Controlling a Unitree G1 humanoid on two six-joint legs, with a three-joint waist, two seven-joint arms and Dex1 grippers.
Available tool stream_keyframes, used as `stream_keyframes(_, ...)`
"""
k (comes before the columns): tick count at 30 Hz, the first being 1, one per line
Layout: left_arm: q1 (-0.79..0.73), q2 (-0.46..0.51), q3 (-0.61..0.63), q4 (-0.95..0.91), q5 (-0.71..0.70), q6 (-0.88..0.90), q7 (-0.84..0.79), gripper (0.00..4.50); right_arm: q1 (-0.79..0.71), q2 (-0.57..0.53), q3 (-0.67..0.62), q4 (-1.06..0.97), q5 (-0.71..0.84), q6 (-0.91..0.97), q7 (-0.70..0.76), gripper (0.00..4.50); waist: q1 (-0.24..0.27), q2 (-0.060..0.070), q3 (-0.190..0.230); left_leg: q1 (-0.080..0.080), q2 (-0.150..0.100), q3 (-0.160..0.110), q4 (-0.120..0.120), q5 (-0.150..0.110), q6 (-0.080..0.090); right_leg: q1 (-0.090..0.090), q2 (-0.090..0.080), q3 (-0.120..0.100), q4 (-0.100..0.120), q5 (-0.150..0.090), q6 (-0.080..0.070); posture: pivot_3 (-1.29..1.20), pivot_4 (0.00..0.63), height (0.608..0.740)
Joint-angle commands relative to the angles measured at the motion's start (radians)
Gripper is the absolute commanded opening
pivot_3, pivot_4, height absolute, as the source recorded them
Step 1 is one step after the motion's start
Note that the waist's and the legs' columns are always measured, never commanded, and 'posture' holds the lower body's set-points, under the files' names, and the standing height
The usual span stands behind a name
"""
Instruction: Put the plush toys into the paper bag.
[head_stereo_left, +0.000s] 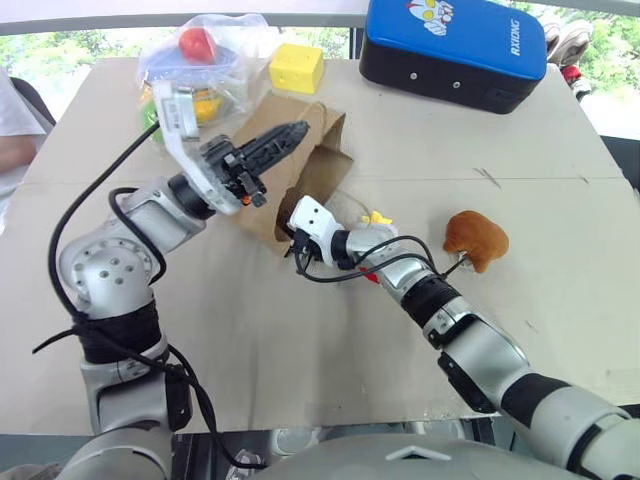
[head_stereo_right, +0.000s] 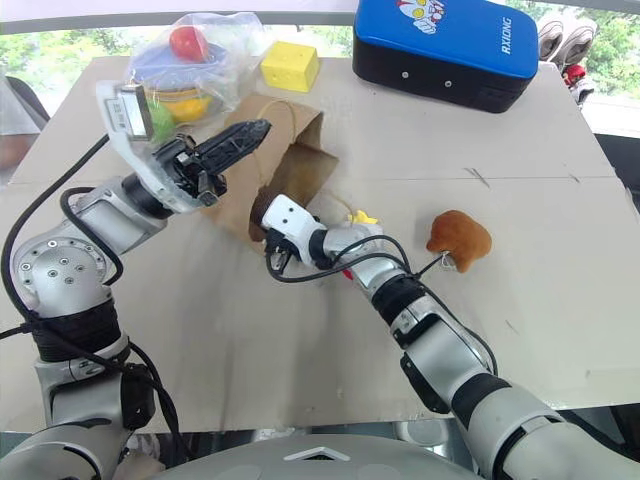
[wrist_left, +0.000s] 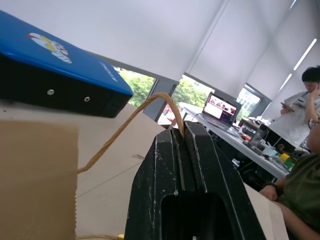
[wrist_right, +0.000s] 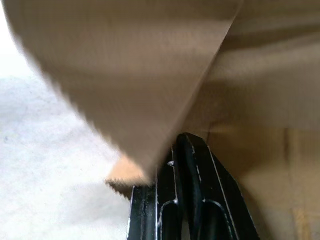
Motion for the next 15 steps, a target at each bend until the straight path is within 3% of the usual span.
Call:
stream_keyframes(1, 0.014, 0.026, 0.025, -0.037, -0.017, -0.007, -0.013, 0.0, 0.0, 0.031, -0.059, -0.017, 0.021, -0.001, 0.007, 0.03, 0.0, 0.0, 0.0, 0.0, 0.0, 0.0, 0.0, 0.0, 0.0, 0.0, 0.0, 0.0, 0.0, 0.0, 0.0, 0.0, 0.15, 0.74)
stream_keyframes(5, 0.028, 0.045, 0.023, -0.027, -0.031, 0.003, -0.035, 0.0, 0.005, 0.037, -0.106, -0.058, 0.05, 0.031, 0.014, 0.03, 0.001, 0.0, 0.0, 0.0, 0.0, 0.0, 0.0, 0.0, 0.0, 0.0, 0.0, 0.0, 0.0, 0.0, 0.0, 0.0, 0.15, 0.74)
stream_keyframes(11, 0.047, 0.096, 0.025, 0.004, -0.034, 0.018, -0.115, 0.0, 0.013, 0.081, -0.229, -0.184, 0.212, 0.272, 0.003, 0.03, -0.001, 0.001, 0.0, 0.0, 0.0, -0.001, 0.0, 0.0, 0.0, 0.0, 0.0, -0.001, 0.0, 0.0, 0.0, 0.0, 0.15, 0.74)
stream_keyframes(15, 0.034, 0.094, 0.028, 0.022, -0.042, 0.024, -0.13, 0.0, -0.022, 0.131, -0.299, -0.179, 0.293, 0.429, -0.079, 0.03, -0.001, 0.001, 0.0, 0.0, 0.0, 0.0, -0.001, 0.0, 0.0, 0.0, 0.0, -0.001, 0.0, 0.0, 0.0, 0.0, 0.15, 0.74)
